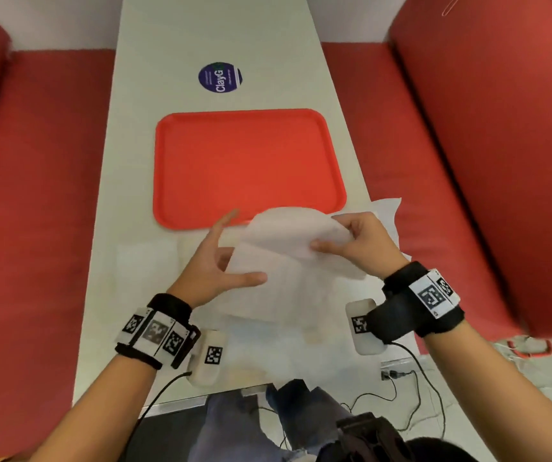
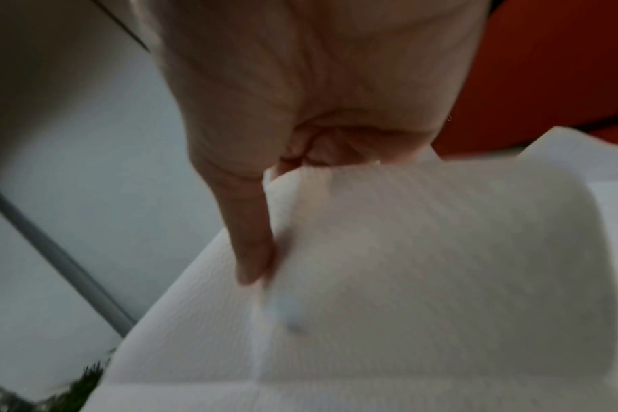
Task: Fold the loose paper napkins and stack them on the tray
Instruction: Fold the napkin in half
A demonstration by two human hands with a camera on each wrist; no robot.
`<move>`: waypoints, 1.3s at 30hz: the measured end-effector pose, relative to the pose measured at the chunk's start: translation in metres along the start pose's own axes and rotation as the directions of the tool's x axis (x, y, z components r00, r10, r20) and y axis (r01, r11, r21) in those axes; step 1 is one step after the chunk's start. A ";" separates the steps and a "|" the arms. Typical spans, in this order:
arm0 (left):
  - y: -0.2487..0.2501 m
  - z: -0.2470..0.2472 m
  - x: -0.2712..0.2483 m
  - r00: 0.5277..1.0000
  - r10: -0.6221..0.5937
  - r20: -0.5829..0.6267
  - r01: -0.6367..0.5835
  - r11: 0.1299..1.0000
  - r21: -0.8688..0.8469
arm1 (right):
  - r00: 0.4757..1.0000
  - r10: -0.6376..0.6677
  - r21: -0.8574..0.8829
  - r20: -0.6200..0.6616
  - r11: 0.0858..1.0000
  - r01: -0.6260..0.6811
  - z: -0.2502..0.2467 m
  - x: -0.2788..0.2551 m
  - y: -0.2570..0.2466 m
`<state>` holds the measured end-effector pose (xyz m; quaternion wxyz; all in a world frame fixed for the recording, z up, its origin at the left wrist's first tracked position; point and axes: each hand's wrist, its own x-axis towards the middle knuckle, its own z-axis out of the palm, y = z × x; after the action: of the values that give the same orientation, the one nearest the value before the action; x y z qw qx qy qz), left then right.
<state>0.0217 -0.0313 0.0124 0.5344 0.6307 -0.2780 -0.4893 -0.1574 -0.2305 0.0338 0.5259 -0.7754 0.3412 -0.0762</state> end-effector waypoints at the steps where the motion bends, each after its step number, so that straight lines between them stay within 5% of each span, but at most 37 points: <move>1: -0.002 -0.005 -0.005 1.000 -0.027 -0.015 0.028 0.999 0.042 | 0.999 -0.009 0.048 -0.046 0.999 0.012 0.004 0.003 -0.004; 4: -0.013 -0.013 -0.011 0.987 -0.066 -0.148 0.074 0.996 0.054 | 0.987 0.017 0.132 -0.161 0.991 0.004 0.018 0.013 -0.011; 10: -0.019 -0.037 -0.015 0.923 -0.127 -0.363 0.029 0.964 -0.265 | 0.976 0.106 0.207 -0.190 0.976 -0.066 0.054 0.018 -0.016; 20: -0.016 -0.055 -0.028 0.971 -0.216 -0.106 0.147 0.881 -0.449 | 0.995 0.094 0.280 0.027 0.955 -0.098 0.126 0.014 -0.029; 23: -0.017 -0.063 -0.034 0.979 -0.201 -0.031 0.170 0.891 -0.420 | 0.993 0.103 0.352 0.060 0.928 -0.118 0.141 0.013 -0.034; 28: -0.026 -0.084 -0.049 0.978 -0.078 -0.193 0.055 0.991 -0.122 | 0.936 0.321 0.491 0.144 0.798 -0.349 0.156 0.012 -0.042; 34: -0.047 -0.130 -0.073 0.974 -0.034 -0.223 0.053 0.995 0.080 | 0.963 0.232 0.337 0.138 0.903 -0.266 0.209 0.015 -0.037; 39: -0.071 -0.157 -0.086 0.927 -0.059 -0.369 0.143 0.968 0.205 | 0.967 0.253 0.189 0.043 0.948 -0.256 0.259 0.023 -0.031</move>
<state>0.1213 0.1269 -0.0354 0.4741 0.7804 -0.1967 -0.3572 -0.0025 -0.0400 -0.0572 0.6072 -0.6708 0.4245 -0.0334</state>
